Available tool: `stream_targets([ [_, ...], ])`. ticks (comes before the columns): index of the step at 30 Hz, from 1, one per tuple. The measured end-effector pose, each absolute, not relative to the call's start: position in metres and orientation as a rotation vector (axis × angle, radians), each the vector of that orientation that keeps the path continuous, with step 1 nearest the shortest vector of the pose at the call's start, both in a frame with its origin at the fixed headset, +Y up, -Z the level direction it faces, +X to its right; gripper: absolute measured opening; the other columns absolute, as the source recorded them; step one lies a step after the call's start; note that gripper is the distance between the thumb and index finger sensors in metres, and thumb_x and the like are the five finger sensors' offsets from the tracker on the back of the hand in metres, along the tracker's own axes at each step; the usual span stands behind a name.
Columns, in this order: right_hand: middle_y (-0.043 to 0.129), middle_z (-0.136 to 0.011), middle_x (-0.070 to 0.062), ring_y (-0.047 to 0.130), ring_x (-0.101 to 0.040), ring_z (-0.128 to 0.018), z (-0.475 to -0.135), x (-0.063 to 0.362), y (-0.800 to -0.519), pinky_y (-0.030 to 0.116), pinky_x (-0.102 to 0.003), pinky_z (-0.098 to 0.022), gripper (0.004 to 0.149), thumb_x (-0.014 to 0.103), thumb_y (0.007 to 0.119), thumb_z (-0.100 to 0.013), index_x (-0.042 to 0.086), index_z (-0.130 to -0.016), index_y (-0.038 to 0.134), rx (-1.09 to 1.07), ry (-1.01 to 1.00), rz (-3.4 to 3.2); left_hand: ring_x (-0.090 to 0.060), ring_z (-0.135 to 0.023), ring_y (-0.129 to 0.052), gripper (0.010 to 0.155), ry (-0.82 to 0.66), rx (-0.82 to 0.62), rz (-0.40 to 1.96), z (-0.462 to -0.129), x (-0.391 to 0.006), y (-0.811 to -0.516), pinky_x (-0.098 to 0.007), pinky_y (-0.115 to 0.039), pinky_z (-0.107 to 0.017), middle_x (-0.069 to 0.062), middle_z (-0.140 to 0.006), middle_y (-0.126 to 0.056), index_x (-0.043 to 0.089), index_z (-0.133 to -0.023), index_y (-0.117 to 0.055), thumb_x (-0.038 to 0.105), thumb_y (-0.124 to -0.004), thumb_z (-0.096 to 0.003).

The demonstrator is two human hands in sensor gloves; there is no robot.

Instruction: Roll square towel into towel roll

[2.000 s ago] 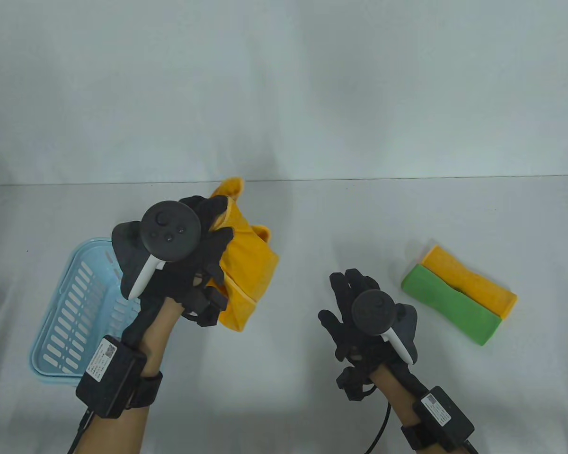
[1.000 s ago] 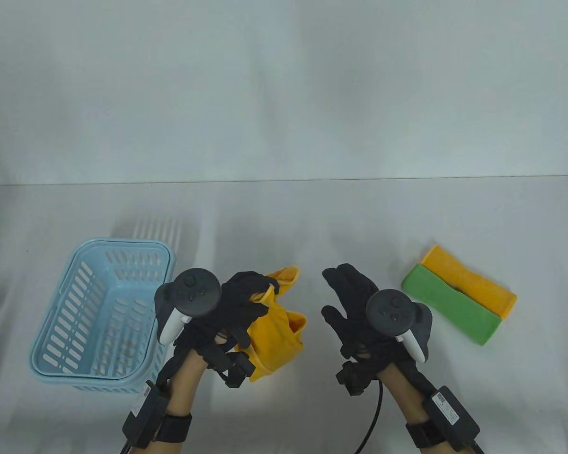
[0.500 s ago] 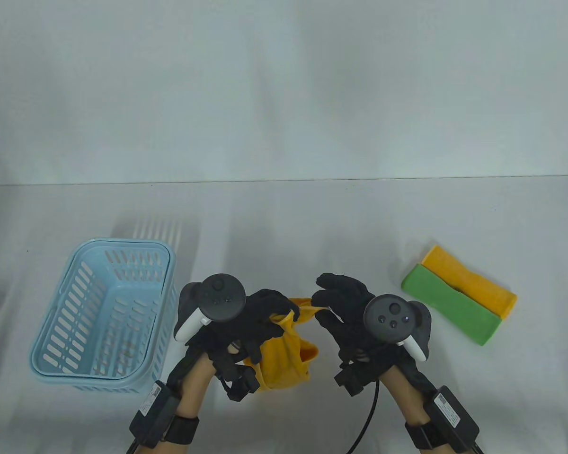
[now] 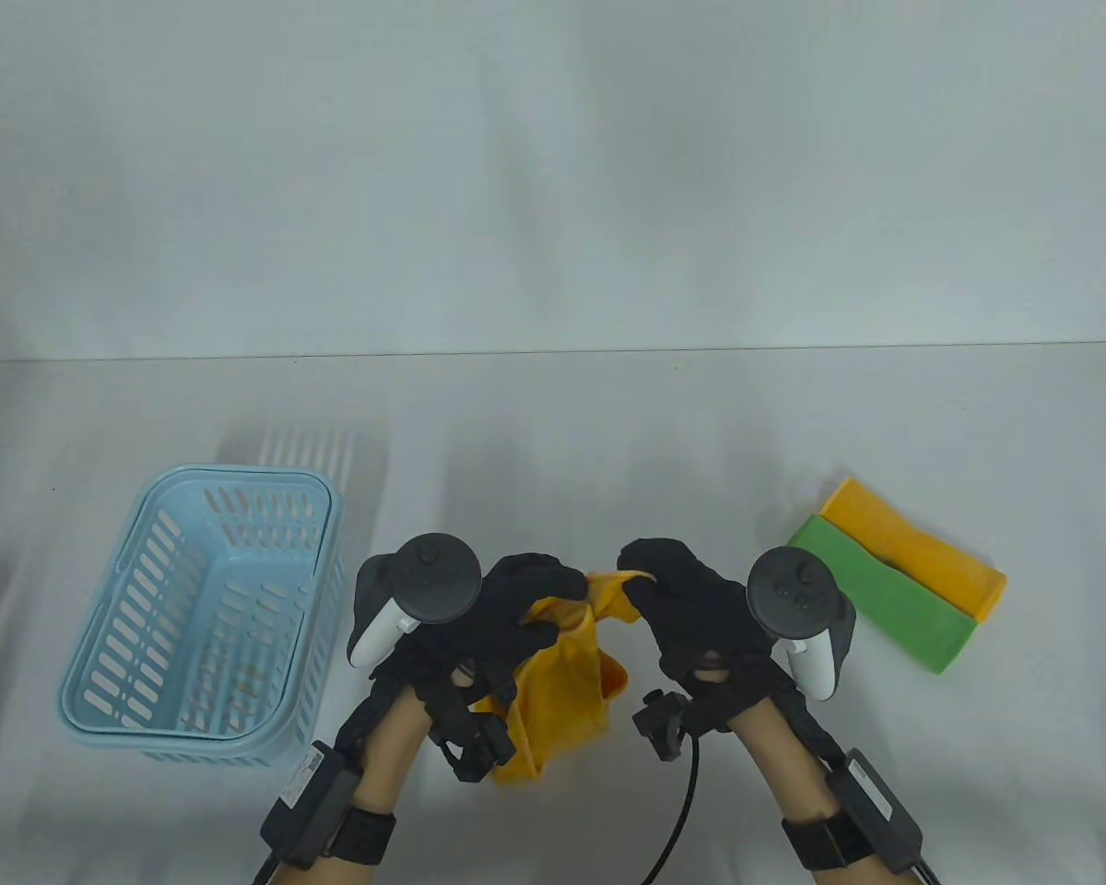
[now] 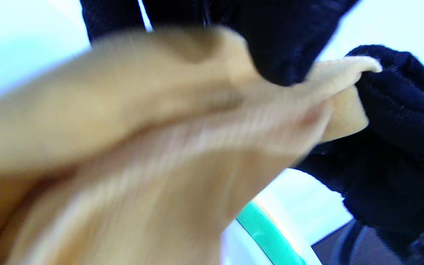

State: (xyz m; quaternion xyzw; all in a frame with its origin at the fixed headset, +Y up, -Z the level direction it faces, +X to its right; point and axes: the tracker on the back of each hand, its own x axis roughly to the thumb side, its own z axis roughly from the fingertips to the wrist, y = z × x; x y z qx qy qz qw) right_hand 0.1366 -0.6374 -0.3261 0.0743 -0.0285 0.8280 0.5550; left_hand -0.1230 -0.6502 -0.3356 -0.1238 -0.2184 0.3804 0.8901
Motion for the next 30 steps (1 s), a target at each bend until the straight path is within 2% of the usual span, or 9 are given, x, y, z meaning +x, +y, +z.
stream_targets([
  [4, 0.095, -0.057, 0.001, 0.095, -0.024, -0.055, -0.337, 0.142, -0.613, 0.072, -0.053, -0.057, 0.038, 0.035, 0.082, -0.037, 0.037, -0.075, 0.079, 0.091, -0.028, 2.011, -0.034, -0.101, -0.068, 0.08, -0.412, -0.238, 0.759, -0.335, -0.128, -0.652, -0.059, -0.06, -0.073, -0.002, -0.115, -0.045, 0.037, -0.108, -0.045, 0.046, -0.083, -0.0381],
  [7, 0.095, -0.057, 0.002, 0.095, -0.024, -0.056, -0.345, 0.145, -0.587, 0.072, -0.054, -0.058, 0.038, 0.035, 0.083, -0.037, 0.039, -0.074, 0.081, 0.076, -0.029, 2.082, -0.034, -0.101, -0.069, 0.086, -0.366, -0.181, 0.708, -0.334, -0.133, -0.648, -0.059, -0.061, -0.073, -0.003, -0.115, -0.045, 0.031, -0.11, -0.04, 0.051, -0.081, -0.0371],
  [12, 0.095, -0.059, 0.003, 0.094, -0.025, -0.058, -0.348, 0.146, -0.541, 0.071, -0.054, -0.059, 0.037, 0.035, 0.083, -0.037, 0.04, -0.074, 0.083, 0.1, -0.056, 2.129, -0.036, -0.102, -0.068, 0.088, -0.31, -0.127, 0.714, -0.333, -0.142, -0.643, -0.06, -0.061, -0.073, -0.004, -0.115, -0.045, 0.029, -0.11, -0.038, 0.055, -0.079, -0.0369],
  [21, 0.091, -0.065, 0.004, 0.09, -0.026, -0.066, -0.347, 0.146, -0.464, 0.068, -0.055, -0.062, 0.036, 0.031, 0.08, -0.036, 0.044, -0.07, 0.085, 0.171, -0.158, 2.16, -0.036, -0.102, -0.069, 0.089, -0.308, -0.101, 0.754, -0.33, -0.148, -0.635, -0.06, -0.061, -0.073, -0.004, -0.115, -0.049, 0.029, -0.11, -0.041, 0.059, -0.077, -0.0357],
  [27, 0.091, -0.065, 0.004, 0.09, -0.026, -0.067, -0.346, 0.151, -0.427, 0.068, -0.055, -0.062, 0.036, 0.031, 0.08, -0.037, 0.044, -0.07, 0.084, 0.171, -0.216, 2.114, -0.036, -0.101, -0.07, 0.088, -0.307, -0.086, 0.754, -0.329, -0.149, -0.634, -0.06, -0.061, -0.073, -0.004, -0.115, -0.05, 0.029, -0.11, -0.042, 0.059, -0.077, -0.036],
  [30, 0.092, -0.062, 0.003, 0.092, -0.025, -0.061, -0.345, 0.154, -0.414, 0.07, -0.054, -0.059, 0.036, 0.034, 0.079, -0.039, 0.039, -0.075, 0.082, 0.127, -0.239, 2.105, -0.036, -0.101, -0.07, 0.087, -0.308, -0.077, 0.75, -0.329, -0.148, -0.633, -0.06, -0.062, -0.073, -0.004, -0.114, -0.05, 0.028, -0.11, -0.043, 0.059, -0.077, -0.0362],
])
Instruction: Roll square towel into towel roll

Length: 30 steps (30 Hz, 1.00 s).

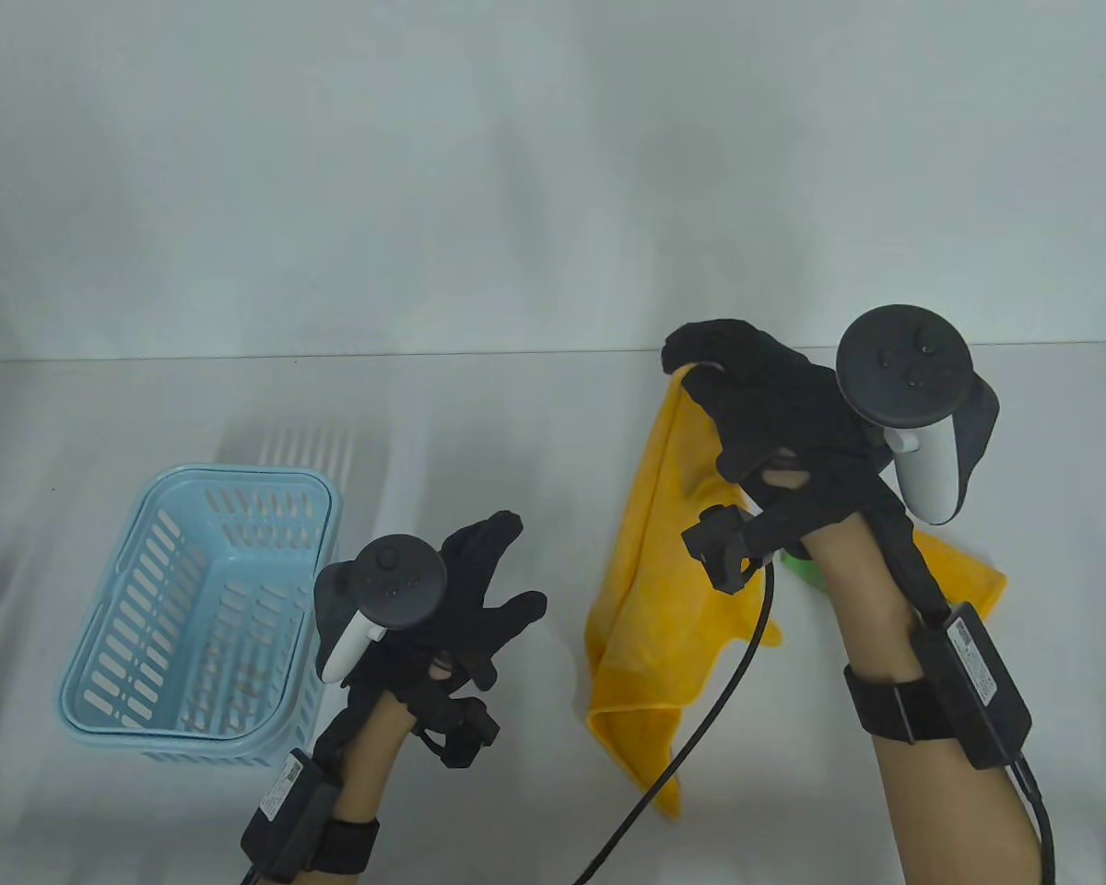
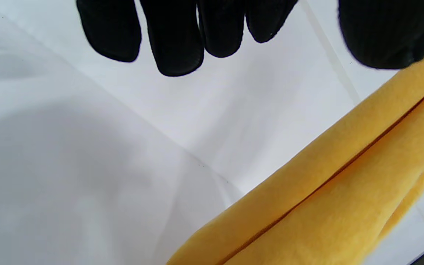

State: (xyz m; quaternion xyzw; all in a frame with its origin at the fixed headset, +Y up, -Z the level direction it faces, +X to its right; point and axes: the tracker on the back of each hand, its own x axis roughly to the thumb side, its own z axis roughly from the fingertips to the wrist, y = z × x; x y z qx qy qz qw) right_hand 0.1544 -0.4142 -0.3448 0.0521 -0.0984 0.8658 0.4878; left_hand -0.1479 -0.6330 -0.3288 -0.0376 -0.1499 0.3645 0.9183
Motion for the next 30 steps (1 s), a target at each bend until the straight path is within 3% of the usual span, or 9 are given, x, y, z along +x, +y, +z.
stream_targets([
  [18, 0.102, -0.052, 0.005, 0.105, -0.021, -0.048, -0.345, 0.147, -0.386, 0.082, -0.049, -0.048, 0.038, 0.037, 0.083, -0.037, 0.035, -0.075, 0.084, -0.113, -0.278, 1.956, -0.034, -0.098, -0.076, 0.084, -0.369, 0.019, 0.688, -0.307, -0.13, -0.611, -0.058, -0.065, -0.071, -0.003, -0.112, -0.057, 0.029, -0.109, -0.048, 0.059, -0.077, -0.0362],
  [24, 0.103, -0.053, 0.007, 0.106, -0.02, -0.049, -0.344, 0.152, -0.381, 0.083, -0.048, -0.047, 0.038, 0.038, 0.083, -0.037, 0.036, -0.075, 0.084, -0.166, -0.319, 1.872, -0.03, -0.092, -0.084, 0.072, -0.438, 0.05, 0.706, -0.294, -0.121, -0.599, -0.056, -0.069, -0.069, 0.001, -0.104, -0.069, 0.033, -0.102, -0.063, 0.058, -0.077, -0.0366],
  [30, 0.105, -0.054, 0.008, 0.108, -0.019, -0.049, -0.342, 0.148, -0.384, 0.084, -0.047, -0.047, 0.038, 0.038, 0.083, -0.037, 0.036, -0.075, 0.084, -0.13, -0.269, 1.824, -0.027, -0.086, -0.09, 0.066, -0.545, -0.056, 0.678, -0.286, -0.092, -0.611, -0.054, -0.071, -0.067, 0.003, -0.099, -0.077, 0.035, -0.099, -0.069, 0.057, -0.077, -0.037],
])
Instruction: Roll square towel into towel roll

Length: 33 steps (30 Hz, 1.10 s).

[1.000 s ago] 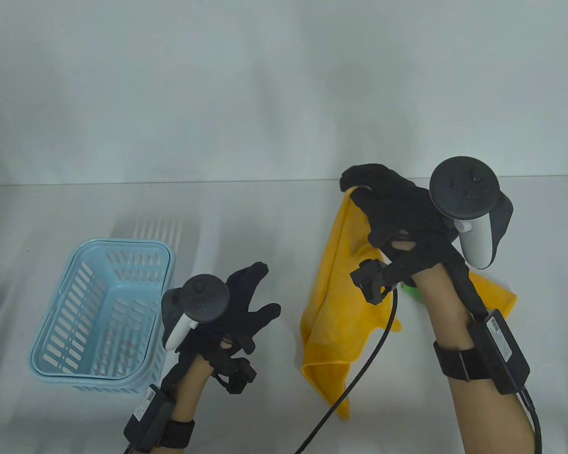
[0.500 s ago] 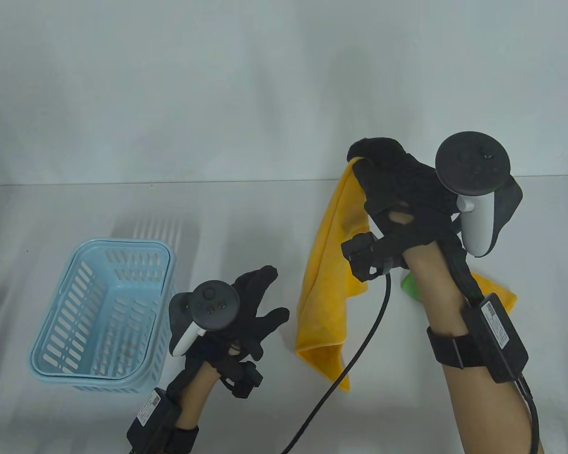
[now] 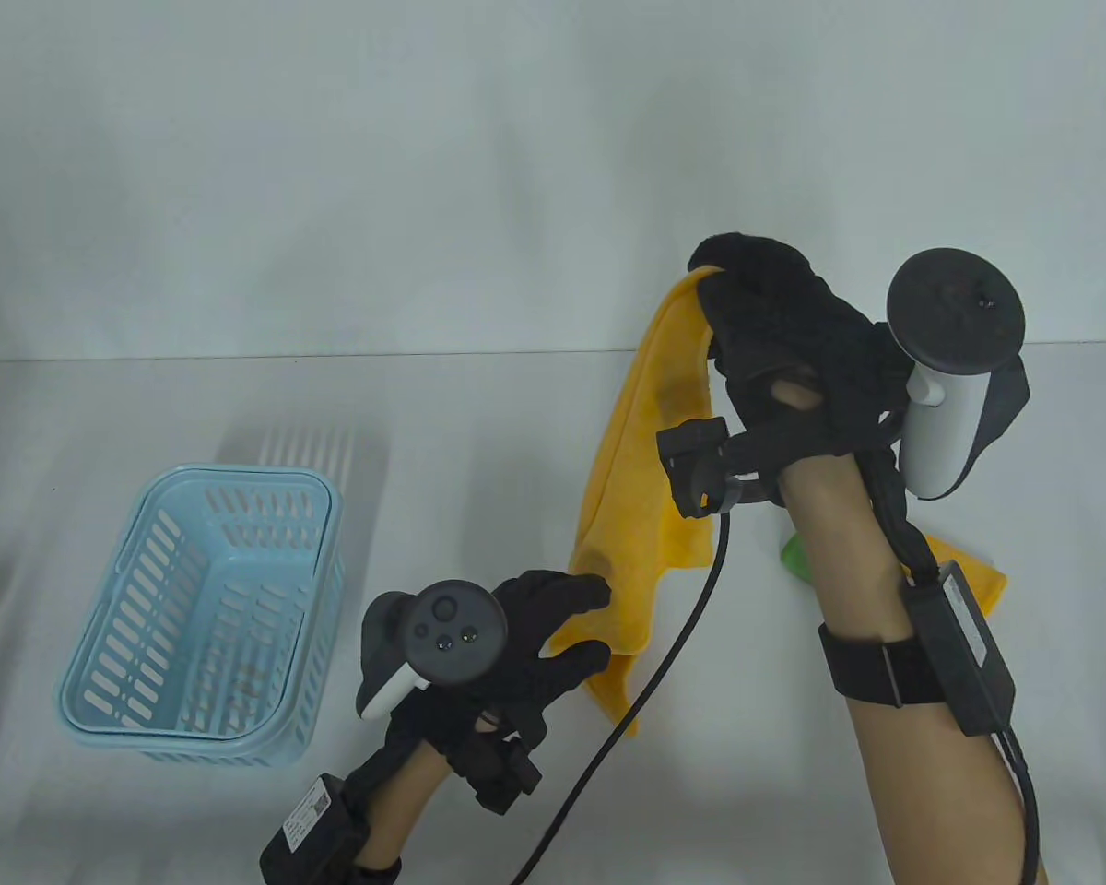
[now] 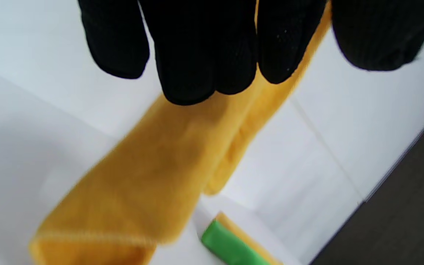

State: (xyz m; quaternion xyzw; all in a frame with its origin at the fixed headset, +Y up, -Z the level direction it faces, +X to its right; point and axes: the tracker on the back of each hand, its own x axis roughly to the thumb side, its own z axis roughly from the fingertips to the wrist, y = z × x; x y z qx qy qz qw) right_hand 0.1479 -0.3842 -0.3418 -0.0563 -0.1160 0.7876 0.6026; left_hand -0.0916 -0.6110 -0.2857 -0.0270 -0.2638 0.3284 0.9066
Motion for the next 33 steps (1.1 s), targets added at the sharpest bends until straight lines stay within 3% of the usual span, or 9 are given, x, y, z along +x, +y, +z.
stream_targets([
  [4, 0.106, -0.056, 0.007, 0.109, -0.019, -0.05, -0.339, 0.14, -0.388, 0.084, -0.047, -0.047, 0.038, 0.038, 0.083, -0.037, 0.035, -0.075, 0.084, -0.095, -0.233, 1.803, -0.03, -0.09, -0.087, 0.071, -0.51, -0.145, 0.642, -0.296, -0.083, -0.634, -0.054, -0.071, -0.068, 0.002, -0.105, -0.073, 0.034, -0.104, -0.064, 0.056, -0.077, -0.0379],
  [9, 0.106, -0.057, 0.007, 0.109, -0.02, -0.052, -0.333, 0.124, -0.397, 0.084, -0.047, -0.048, 0.039, 0.037, 0.083, -0.037, 0.035, -0.075, 0.084, -0.046, -0.183, 1.805, -0.041, -0.107, -0.062, 0.088, -0.432, -0.219, 0.614, -0.309, -0.086, -0.658, -0.06, -0.061, -0.073, -0.006, -0.119, -0.045, 0.029, -0.111, -0.041, 0.059, -0.077, -0.0365],
  [14, 0.106, -0.057, 0.007, 0.109, -0.02, -0.052, -0.326, 0.102, -0.406, 0.084, -0.047, -0.048, 0.039, 0.037, 0.083, -0.036, 0.035, -0.076, 0.084, 0.011, -0.151, 1.83, -0.046, -0.11, -0.049, 0.102, -0.374, -0.232, 0.589, -0.316, -0.087, -0.667, -0.063, -0.054, -0.075, -0.014, -0.119, -0.029, 0.021, -0.112, -0.028, 0.065, -0.075, -0.0332],
  [20, 0.106, -0.059, 0.006, 0.109, -0.02, -0.052, -0.32, 0.074, -0.419, 0.084, -0.047, -0.048, 0.039, 0.037, 0.083, -0.036, 0.034, -0.076, 0.084, 0.074, -0.091, 1.848, -0.047, -0.11, -0.047, 0.112, -0.323, -0.22, 0.601, -0.319, -0.089, -0.671, -0.065, -0.052, -0.075, -0.017, -0.119, -0.027, 0.016, -0.111, -0.025, 0.075, -0.071, -0.0278],
  [23, 0.106, -0.059, 0.006, 0.109, -0.021, -0.052, -0.321, 0.07, -0.423, 0.084, -0.047, -0.048, 0.039, 0.037, 0.083, -0.037, 0.034, -0.076, 0.084, 0.072, -0.109, 1.871, -0.047, -0.109, -0.052, 0.107, -0.28, -0.201, 0.622, -0.317, -0.092, -0.671, -0.064, -0.054, -0.074, -0.017, -0.119, -0.032, 0.016, -0.112, -0.03, 0.075, -0.068, -0.0309],
  [29, 0.106, -0.058, 0.006, 0.109, -0.021, -0.052, -0.328, 0.082, -0.423, 0.084, -0.048, -0.048, 0.039, 0.037, 0.083, -0.037, 0.034, -0.076, 0.084, 0.004, -0.186, 1.913, -0.044, -0.105, -0.063, 0.081, -0.254, -0.209, 0.612, -0.321, -0.1, -0.673, -0.063, -0.059, -0.073, -0.013, -0.117, -0.049, 0.021, -0.109, -0.049, 0.057, -0.072, -0.0405],
  [31, 0.106, -0.058, 0.006, 0.109, -0.021, -0.052, -0.33, 0.09, -0.422, 0.083, -0.048, -0.048, 0.039, 0.037, 0.082, -0.037, 0.034, -0.076, 0.084, -0.03, -0.214, 1.918, -0.042, -0.103, -0.068, 0.072, -0.239, -0.209, 0.601, -0.323, -0.103, -0.674, -0.061, -0.061, -0.072, -0.009, -0.114, -0.058, 0.024, -0.106, -0.059, 0.051, -0.074, -0.0413],
  [33, 0.106, -0.058, 0.006, 0.109, -0.021, -0.052, -0.334, 0.1, -0.422, 0.084, -0.047, -0.048, 0.039, 0.037, 0.082, -0.037, 0.034, -0.076, 0.083, -0.069, -0.233, 1.911, -0.039, -0.101, -0.074, 0.057, -0.232, -0.215, 0.576, -0.327, -0.105, -0.677, -0.06, -0.064, -0.071, -0.005, -0.109, -0.068, 0.027, -0.095, -0.073, 0.047, -0.076, -0.0416],
])
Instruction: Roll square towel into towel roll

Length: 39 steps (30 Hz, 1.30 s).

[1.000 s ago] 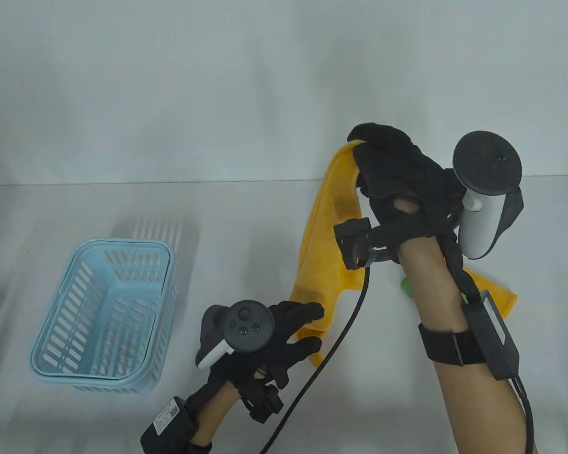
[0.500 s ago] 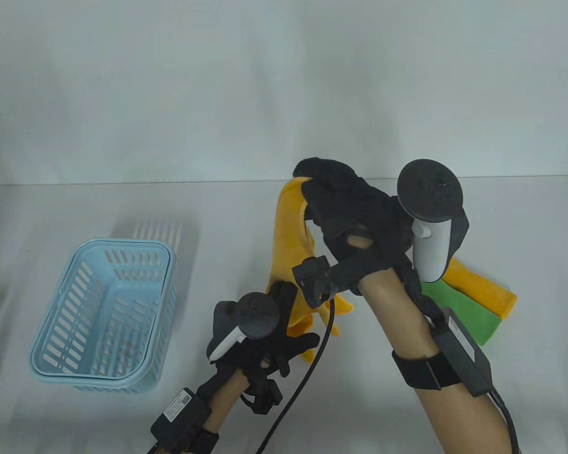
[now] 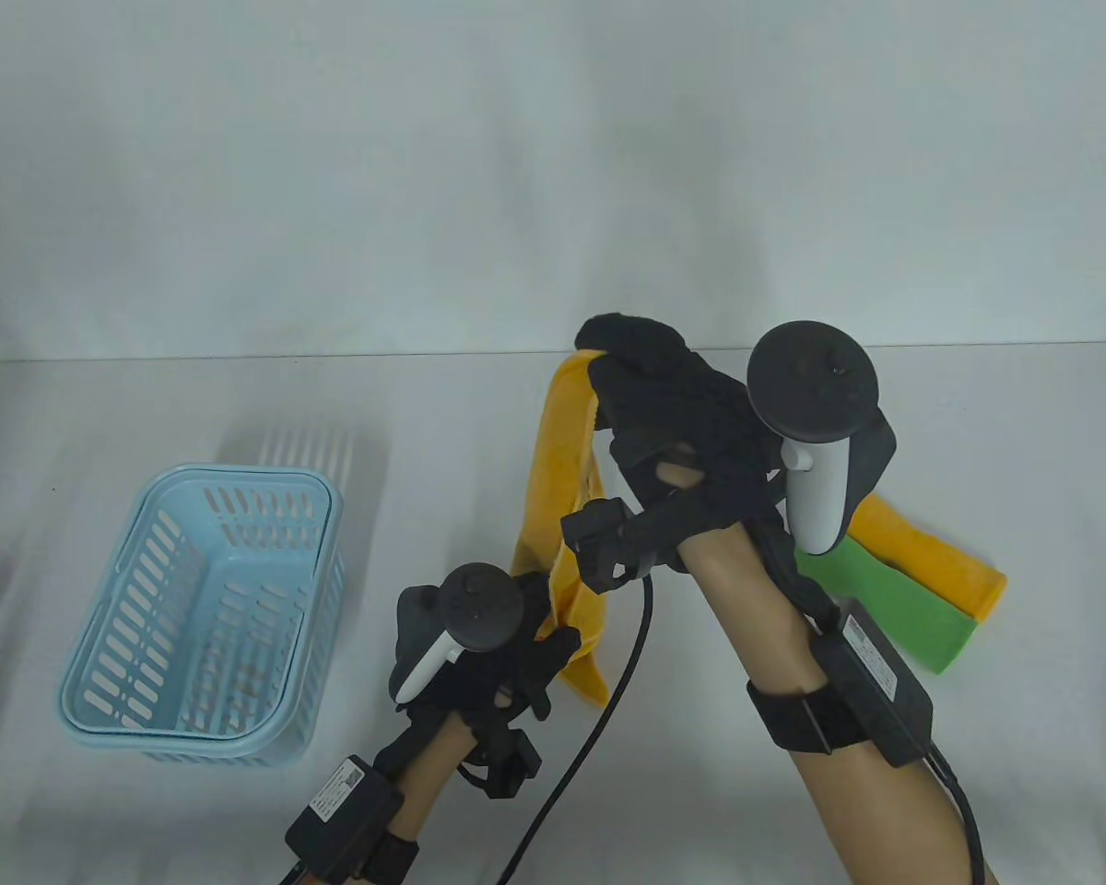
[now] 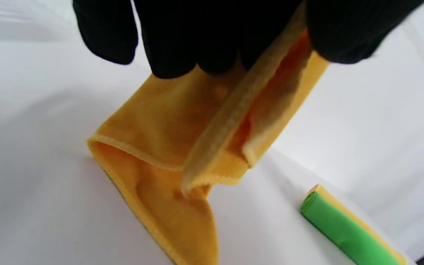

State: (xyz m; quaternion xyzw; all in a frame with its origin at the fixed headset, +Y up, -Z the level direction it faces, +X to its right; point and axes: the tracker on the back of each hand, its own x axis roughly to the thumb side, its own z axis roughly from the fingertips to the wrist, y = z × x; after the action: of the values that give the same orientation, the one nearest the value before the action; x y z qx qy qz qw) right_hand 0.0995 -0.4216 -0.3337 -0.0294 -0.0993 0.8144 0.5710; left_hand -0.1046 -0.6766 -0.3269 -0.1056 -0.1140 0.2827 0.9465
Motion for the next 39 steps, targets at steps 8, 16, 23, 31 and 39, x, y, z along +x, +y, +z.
stream_targets([
  [8, 0.106, -0.058, 0.006, 0.109, -0.021, -0.052, -0.342, 0.127, -0.428, 0.084, -0.047, -0.048, 0.039, 0.037, 0.083, -0.037, 0.034, -0.076, 0.084, -0.166, -0.248, 1.89, -0.034, -0.096, -0.082, 0.047, -0.19, -0.268, 0.584, -0.337, -0.113, -0.688, -0.058, -0.067, -0.07, 0.0, -0.101, -0.076, 0.029, -0.084, -0.079, 0.043, -0.083, -0.0388],
  [16, 0.106, -0.058, 0.006, 0.109, -0.02, -0.052, -0.346, 0.147, -0.427, 0.084, -0.047, -0.048, 0.039, 0.037, 0.082, -0.037, 0.034, -0.076, 0.083, -0.218, -0.278, 1.867, -0.032, -0.091, -0.087, 0.049, -0.161, -0.313, 0.574, -0.345, -0.121, -0.696, -0.057, -0.069, -0.069, 0.0, -0.099, -0.077, 0.03, -0.085, -0.075, 0.039, -0.086, -0.038],
  [23, 0.106, -0.058, 0.006, 0.109, -0.02, -0.051, -0.347, 0.156, -0.426, 0.084, -0.047, -0.048, 0.039, 0.037, 0.082, -0.037, 0.034, -0.076, 0.083, -0.246, -0.28, 1.863, -0.024, -0.079, -0.099, 0.047, -0.137, -0.324, 0.59, -0.348, -0.125, -0.698, -0.055, -0.073, -0.067, 0.006, -0.085, -0.09, 0.034, -0.085, -0.077, 0.032, -0.085, -0.0394],
  [31, 0.105, -0.056, 0.006, 0.107, -0.02, -0.05, -0.347, 0.169, -0.432, 0.083, -0.047, -0.048, 0.04, 0.038, 0.081, -0.038, 0.035, -0.078, 0.081, -0.296, -0.331, 1.932, -0.021, -0.069, -0.103, 0.044, -0.069, -0.217, 0.634, -0.349, -0.141, -0.684, -0.053, -0.075, -0.066, 0.009, -0.075, -0.095, 0.032, -0.085, -0.082, 0.035, -0.083, -0.0407],
  [39, 0.1, -0.06, 0.004, 0.103, -0.024, -0.055, -0.355, 0.193, -0.457, 0.078, -0.051, -0.051, 0.037, 0.035, 0.079, -0.04, 0.045, -0.074, 0.085, -0.345, -0.351, 2.193, -0.024, -0.062, -0.105, 0.043, 0.041, -0.028, 0.567, -0.338, -0.163, -0.653, -0.054, -0.076, -0.063, 0.005, -0.071, -0.099, 0.028, -0.084, -0.087, 0.033, -0.081, -0.0413],
])
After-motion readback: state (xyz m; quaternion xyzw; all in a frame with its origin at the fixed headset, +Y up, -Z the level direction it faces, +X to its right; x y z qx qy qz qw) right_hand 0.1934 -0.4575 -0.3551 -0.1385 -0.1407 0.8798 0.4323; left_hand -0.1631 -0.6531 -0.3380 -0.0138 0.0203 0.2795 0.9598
